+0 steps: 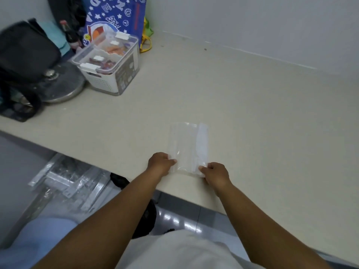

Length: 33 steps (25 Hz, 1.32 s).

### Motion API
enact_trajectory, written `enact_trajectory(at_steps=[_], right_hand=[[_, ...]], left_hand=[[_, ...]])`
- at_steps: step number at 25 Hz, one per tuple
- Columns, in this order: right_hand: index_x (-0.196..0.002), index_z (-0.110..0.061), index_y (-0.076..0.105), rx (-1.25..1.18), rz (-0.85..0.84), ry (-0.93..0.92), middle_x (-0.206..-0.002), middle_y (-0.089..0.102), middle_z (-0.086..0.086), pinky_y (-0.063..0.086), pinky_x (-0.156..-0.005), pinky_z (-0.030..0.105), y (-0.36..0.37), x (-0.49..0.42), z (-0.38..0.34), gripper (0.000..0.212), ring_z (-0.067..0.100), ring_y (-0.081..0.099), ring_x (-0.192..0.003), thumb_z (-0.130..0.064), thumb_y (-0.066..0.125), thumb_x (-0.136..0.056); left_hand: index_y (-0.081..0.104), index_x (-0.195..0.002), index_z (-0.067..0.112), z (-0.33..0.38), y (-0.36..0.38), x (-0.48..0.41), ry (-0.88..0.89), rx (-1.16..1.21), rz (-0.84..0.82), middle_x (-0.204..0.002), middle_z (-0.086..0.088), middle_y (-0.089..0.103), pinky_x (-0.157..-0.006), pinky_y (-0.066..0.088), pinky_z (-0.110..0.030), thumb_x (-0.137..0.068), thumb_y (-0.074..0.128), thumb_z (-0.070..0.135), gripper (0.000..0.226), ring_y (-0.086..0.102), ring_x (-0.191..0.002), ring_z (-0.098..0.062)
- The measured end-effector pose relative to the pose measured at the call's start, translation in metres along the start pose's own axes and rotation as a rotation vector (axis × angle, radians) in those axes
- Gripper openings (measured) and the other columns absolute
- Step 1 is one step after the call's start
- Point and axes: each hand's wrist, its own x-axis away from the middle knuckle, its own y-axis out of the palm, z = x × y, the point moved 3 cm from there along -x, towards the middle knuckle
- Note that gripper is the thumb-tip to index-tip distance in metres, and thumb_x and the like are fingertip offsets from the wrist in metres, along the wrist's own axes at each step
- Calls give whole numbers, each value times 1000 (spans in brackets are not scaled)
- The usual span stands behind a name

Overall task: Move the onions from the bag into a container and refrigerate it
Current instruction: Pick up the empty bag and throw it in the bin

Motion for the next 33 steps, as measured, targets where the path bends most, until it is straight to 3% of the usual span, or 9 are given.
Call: enact_trajectory(at_steps=[2,5,8,11,18,22,26,29,33], right_hand=[[-68,-11,53,10,-36,-28,-68,62,6,54,-76,43,2,11,7,24,28,65,-64,-27,68,-76],[-76,-12,54,103,-133,-145,-70,61,3,55,-70,43,13,35,19,20,29,65,-70,-26,69,-74],[-75,-25,49,180,-274,-314,-68,63,-1,56,-61,37,36,67,35,19,19,68,-64,-26,67,-79],[-81,-32,51,248,-453,-448,-71,67,-4,55,-58,36,65,95,63,12,14,68,-65,-30,63,-81],[-75,-37,51,466,-744,-383,-67,61,-6,54,-53,30,117,119,134,22,14,68,-63,-25,66,-84],[-78,-24,51,607,-782,-242,-77,63,1,50,-48,24,164,88,168,16,18,69,-62,-20,65,-86],[-95,-16,58,765,-741,-201,-85,63,-2,45,-52,18,244,31,204,14,17,64,-75,-22,64,-85],[-96,-15,59,752,-703,-92,-86,66,3,46,-43,17,309,-18,224,13,15,65,-62,-20,64,-85],[-93,-5,63,659,-687,4,-70,68,8,52,-45,22,388,-81,248,11,12,68,-47,-13,66,-85]], left_hand=[[64,-92,11,-19,-7,19,-3,42,13,-93,-4,61,-62,55,-30,-81,74,19,17,58,-76,-17],[53,-67,20,-55,-18,63,-22,10,104,-67,5,53,-59,49,-22,-79,74,18,24,53,-64,-12],[56,-74,16,-101,-15,115,-80,50,172,-68,3,56,-50,41,-14,-81,70,23,17,52,-59,-9],[60,-83,15,-154,-3,165,-204,134,277,-80,-2,67,-60,58,-29,-80,68,24,12,65,-71,-16],[60,-93,16,-274,38,221,-510,320,347,-96,-9,65,-63,63,-34,-85,59,14,8,67,-82,-23],[53,-124,20,-326,62,187,-545,360,299,-108,-4,65,-71,62,-36,-87,55,15,38,67,-88,-21],[53,-122,21,-394,73,116,-588,340,307,-106,1,64,-64,56,-25,-91,52,25,31,63,-80,-8],[55,-126,10,-444,68,49,-615,366,304,-114,-6,63,-77,54,-27,-91,53,16,36,64,-95,-21],[61,-105,2,-500,57,-32,-734,483,309,-80,-8,62,-50,54,-23,-88,54,2,19,63,-58,-18]])
